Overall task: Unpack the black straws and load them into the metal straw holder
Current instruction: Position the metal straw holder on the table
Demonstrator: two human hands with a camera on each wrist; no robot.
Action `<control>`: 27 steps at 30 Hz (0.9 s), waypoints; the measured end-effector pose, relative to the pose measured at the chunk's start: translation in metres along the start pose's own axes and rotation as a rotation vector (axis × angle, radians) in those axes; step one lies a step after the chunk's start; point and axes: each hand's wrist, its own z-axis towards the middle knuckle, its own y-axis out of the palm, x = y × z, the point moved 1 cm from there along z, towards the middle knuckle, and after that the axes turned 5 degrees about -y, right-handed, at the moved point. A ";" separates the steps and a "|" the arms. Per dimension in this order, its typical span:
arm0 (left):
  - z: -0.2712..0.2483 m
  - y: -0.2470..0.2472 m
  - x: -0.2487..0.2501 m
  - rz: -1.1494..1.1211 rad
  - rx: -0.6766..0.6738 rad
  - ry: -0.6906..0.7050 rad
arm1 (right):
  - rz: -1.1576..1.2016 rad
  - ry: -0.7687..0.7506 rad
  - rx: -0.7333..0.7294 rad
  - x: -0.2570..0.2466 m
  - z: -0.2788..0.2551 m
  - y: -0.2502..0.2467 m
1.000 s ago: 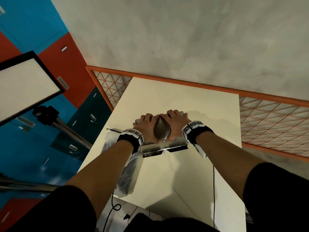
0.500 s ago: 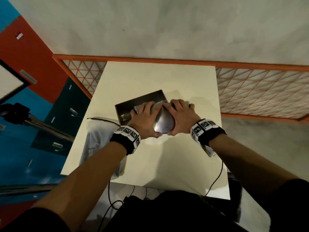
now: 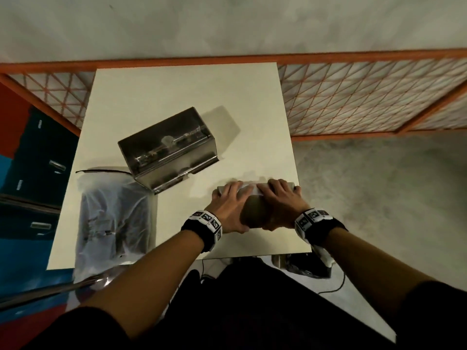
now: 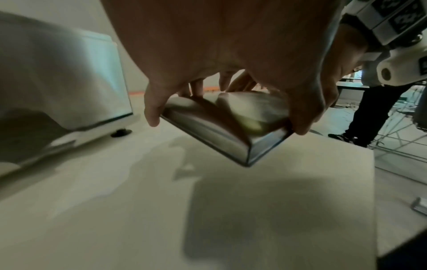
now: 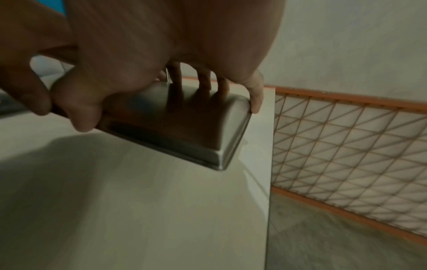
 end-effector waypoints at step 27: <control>0.002 0.067 0.035 0.063 -0.149 -0.058 | 0.005 -0.035 -0.103 0.005 -0.023 0.060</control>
